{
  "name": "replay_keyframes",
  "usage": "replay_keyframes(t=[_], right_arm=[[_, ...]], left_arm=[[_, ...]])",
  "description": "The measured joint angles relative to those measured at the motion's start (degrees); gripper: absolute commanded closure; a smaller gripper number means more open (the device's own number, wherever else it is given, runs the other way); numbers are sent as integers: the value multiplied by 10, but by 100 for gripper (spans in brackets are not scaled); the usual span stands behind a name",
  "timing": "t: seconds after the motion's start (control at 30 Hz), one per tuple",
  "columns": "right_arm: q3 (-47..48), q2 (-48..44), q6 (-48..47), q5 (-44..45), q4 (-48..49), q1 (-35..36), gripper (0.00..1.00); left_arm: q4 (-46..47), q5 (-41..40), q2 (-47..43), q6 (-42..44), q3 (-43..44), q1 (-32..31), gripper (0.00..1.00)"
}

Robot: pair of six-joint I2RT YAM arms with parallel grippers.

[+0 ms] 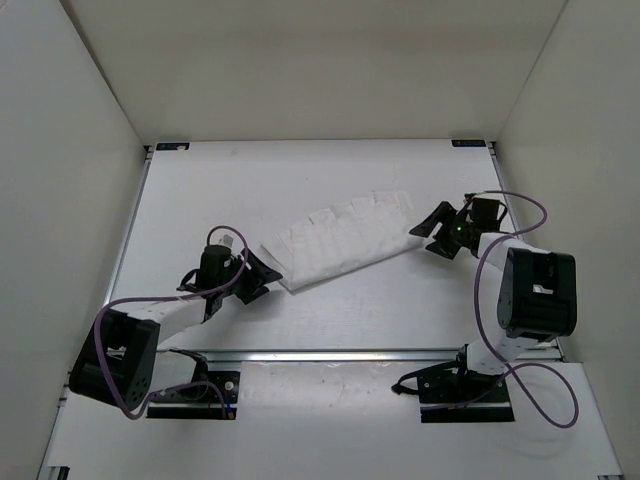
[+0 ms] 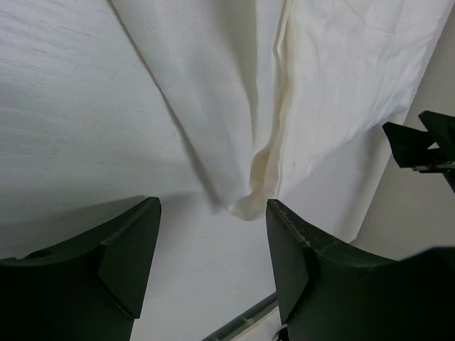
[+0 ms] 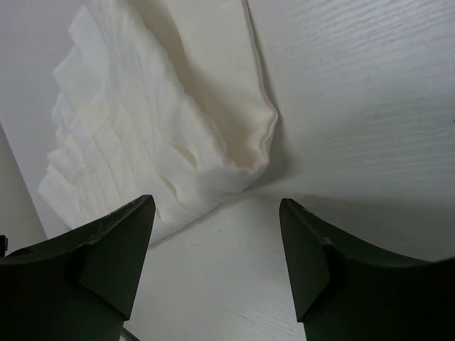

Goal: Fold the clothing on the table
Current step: Fold the skirt

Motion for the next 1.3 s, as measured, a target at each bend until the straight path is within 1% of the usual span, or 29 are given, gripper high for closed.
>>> replay_keyframes(t=[0.1,0.17,0.27,0.3,0.37,0.43,0.47,0.5,0.53,0.57,0.6,0.63,0.67,0.7,0.8,0.93,1.07,1.3], right_arm=[[-12,9,4,4,13,5,32],[-16,14,7,10,21,6,32],[-17,28,18,12,37,7,32],[-17,31,21,12,45,7,31],[-15,40,29,10,62,7,38],[-14,50,36,9,77,7,41],[-14,54,41,7,85,7,50],[-13,61,43,7,91,7,57],[-10,69,45,5,94,7,61],[-7,77,50,4,97,7,72],[-4,83,51,3,100,7,84],[-4,87,52,6,101,7,90],[-4,91,55,8,101,7,100],[-4,94,58,9,99,5,100],[0,96,54,8,93,4,100],[51,95,7,30,25,24,100],[114,68,-49,75,-34,91,100],[193,-8,-120,145,-83,256,100]], left_arm=[[6,-31,-3,-10,-2,-18,26],[13,-46,-1,-19,-2,-37,27],[31,-61,14,-34,0,-66,26],[36,-63,25,-39,3,-75,26],[48,-64,45,-47,12,-87,26],[61,-66,65,-55,23,-97,27],[68,-68,74,-59,27,-100,32],[73,-71,81,-62,30,-104,40],[77,-76,87,-66,31,-108,47],[78,-82,93,-70,33,-110,60],[80,-87,101,-73,35,-112,78],[82,-90,108,-76,36,-112,84],[85,-91,118,-74,38,-113,95],[90,-91,127,-73,40,-112,100],[100,-88,148,-68,48,-104,100],[116,-75,174,-52,64,-81,100],[125,-43,206,-30,89,-57,100],[128,13,235,7,111,-23,100]])
